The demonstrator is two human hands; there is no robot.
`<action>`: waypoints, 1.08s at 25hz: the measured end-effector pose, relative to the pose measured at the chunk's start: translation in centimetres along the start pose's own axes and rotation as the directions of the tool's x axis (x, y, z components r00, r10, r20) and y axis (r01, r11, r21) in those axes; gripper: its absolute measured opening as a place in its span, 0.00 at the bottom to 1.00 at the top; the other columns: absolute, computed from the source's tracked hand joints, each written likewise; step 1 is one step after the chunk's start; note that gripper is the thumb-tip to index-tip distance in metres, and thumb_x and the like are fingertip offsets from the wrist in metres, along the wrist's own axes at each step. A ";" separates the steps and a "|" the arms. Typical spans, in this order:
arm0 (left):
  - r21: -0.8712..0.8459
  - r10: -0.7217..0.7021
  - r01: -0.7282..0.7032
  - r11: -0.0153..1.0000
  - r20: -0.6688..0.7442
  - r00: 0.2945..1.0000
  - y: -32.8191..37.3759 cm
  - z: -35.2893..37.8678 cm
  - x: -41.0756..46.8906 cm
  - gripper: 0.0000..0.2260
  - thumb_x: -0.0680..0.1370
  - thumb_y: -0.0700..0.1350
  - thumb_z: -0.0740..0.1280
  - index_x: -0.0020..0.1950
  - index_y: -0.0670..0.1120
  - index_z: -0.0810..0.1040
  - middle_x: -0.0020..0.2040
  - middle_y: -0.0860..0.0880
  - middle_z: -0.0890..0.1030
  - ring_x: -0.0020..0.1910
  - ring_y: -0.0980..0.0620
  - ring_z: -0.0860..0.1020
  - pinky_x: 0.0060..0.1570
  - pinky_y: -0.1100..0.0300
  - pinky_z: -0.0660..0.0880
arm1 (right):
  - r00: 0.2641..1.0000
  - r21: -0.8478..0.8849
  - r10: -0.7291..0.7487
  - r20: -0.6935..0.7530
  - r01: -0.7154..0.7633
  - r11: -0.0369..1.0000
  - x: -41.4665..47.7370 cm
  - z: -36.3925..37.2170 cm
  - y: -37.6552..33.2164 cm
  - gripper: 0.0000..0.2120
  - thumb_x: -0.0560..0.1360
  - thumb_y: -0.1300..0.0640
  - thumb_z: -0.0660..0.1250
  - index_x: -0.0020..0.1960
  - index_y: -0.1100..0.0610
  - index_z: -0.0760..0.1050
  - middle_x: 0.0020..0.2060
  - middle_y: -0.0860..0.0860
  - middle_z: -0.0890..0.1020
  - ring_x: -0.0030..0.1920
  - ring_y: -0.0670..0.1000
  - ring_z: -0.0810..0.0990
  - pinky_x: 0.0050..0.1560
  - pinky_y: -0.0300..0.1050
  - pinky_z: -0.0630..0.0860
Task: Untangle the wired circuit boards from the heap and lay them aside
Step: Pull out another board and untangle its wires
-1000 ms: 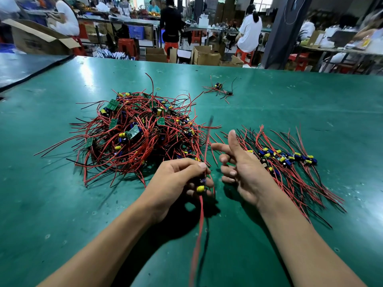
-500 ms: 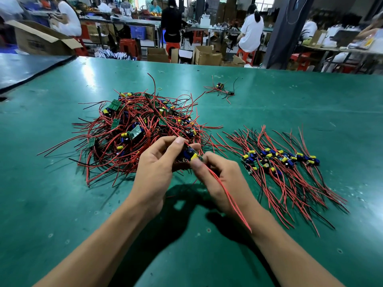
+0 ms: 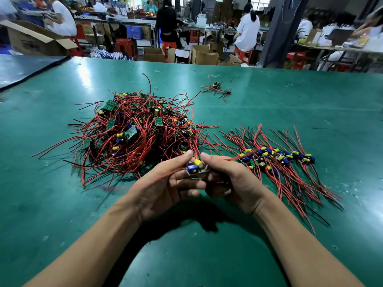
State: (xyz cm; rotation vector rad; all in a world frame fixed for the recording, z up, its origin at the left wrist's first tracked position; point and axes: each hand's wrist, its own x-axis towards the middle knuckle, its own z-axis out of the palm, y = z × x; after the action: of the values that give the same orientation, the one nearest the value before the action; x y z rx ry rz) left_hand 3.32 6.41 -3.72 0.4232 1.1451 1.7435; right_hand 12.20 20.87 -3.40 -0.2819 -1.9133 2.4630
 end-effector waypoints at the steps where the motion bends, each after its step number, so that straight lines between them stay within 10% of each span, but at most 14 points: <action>1: -0.020 0.026 -0.026 0.999 -0.003 1.000 -0.1 0.1 0.0 0.11 0.69 0.53 0.73 0.44 0.46 0.86 0.42 0.44 0.85 0.33 0.51 0.83 0.31 0.61 0.79 | 1.000 -0.001 -0.003 -0.028 0.003 1.000 0.2 0.0 0.1 0.14 0.70 0.42 0.72 0.42 0.52 0.77 0.34 0.56 0.54 0.32 0.51 0.49 0.24 0.39 0.48; 7: 0.093 0.224 -0.210 0.973 -0.175 0.959 -1.3 0.2 0.4 0.10 0.63 0.42 0.77 0.41 0.44 0.80 0.40 0.39 0.83 0.37 0.44 0.83 0.34 0.57 0.81 | 0.989 -0.013 -0.042 -0.141 0.040 0.999 0.6 -0.5 0.5 0.05 0.74 0.53 0.71 0.43 0.54 0.82 0.35 0.54 0.82 0.32 0.51 0.79 0.33 0.40 0.76; 16: 0.242 0.206 -0.180 0.954 -0.086 0.975 -2.3 0.6 0.8 0.12 0.73 0.36 0.73 0.56 0.38 0.80 0.39 0.43 0.80 0.37 0.48 0.80 0.34 0.56 0.79 | 0.981 0.037 -0.026 -0.193 0.034 0.999 1.2 -0.6 0.9 0.14 0.78 0.48 0.69 0.46 0.58 0.85 0.42 0.58 0.85 0.36 0.56 0.80 0.37 0.47 0.79; 22: 0.273 0.285 -0.229 0.935 -0.190 0.939 -2.9 1.0 1.2 0.06 0.76 0.38 0.70 0.40 0.41 0.83 0.34 0.45 0.81 0.29 0.52 0.80 0.29 0.61 0.79 | 0.993 0.029 -0.009 -0.121 0.012 1.000 1.2 0.0 1.6 0.15 0.77 0.46 0.70 0.53 0.56 0.85 0.45 0.58 0.85 0.41 0.56 0.82 0.50 0.60 0.82; 27: 0.302 0.305 -0.256 0.918 -0.126 0.944 -2.8 0.1 1.2 0.05 0.77 0.32 0.67 0.46 0.35 0.83 0.39 0.44 0.82 0.31 0.54 0.79 0.31 0.64 0.77 | 0.996 -0.061 0.071 -0.055 -0.074 0.995 1.1 -0.5 1.8 0.20 0.76 0.47 0.71 0.57 0.62 0.82 0.47 0.61 0.83 0.46 0.60 0.83 0.60 0.60 0.79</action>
State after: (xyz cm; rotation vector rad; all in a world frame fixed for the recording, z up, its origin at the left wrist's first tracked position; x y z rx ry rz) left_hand 4.36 7.72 -6.27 0.6489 1.5281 1.8969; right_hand 11.41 20.99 -5.35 -0.4209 -1.9972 2.4154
